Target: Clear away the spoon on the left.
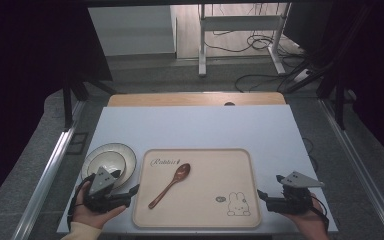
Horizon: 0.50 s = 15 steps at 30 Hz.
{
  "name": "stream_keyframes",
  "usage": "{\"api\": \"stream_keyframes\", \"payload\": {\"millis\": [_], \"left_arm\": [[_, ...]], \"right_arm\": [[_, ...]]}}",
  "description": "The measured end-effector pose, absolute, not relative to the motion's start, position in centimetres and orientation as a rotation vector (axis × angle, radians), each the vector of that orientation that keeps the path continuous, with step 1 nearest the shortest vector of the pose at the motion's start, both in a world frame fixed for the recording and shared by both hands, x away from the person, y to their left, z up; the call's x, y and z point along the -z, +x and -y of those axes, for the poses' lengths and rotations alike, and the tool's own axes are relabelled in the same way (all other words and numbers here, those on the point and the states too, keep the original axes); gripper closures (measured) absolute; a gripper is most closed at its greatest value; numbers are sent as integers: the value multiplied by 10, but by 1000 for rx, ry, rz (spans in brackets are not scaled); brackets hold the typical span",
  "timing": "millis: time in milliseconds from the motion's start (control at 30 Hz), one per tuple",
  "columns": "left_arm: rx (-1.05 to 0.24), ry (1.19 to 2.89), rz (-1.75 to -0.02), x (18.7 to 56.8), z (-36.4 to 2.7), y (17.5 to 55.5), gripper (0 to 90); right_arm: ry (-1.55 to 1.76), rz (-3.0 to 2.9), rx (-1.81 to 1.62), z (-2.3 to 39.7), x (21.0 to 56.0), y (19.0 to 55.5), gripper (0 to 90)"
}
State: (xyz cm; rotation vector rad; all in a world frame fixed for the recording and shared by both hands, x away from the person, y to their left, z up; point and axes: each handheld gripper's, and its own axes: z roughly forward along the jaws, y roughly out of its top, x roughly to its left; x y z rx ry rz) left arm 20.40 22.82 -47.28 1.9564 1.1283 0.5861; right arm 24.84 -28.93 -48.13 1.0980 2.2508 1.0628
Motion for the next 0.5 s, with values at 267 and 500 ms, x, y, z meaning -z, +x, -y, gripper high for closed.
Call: {"api": "stream_keyframes", "payload": {"millis": [267, 500], "left_arm": [[-591, 1946, -1140, 474, -233, 202, 223], [-588, 1949, -1111, 474, -230, 202, 221]], "right_arm": [[1088, -2255, -1056, 288, 482, 247, 166], [1082, -2247, -1075, 288, 481, 247, 165]]}}
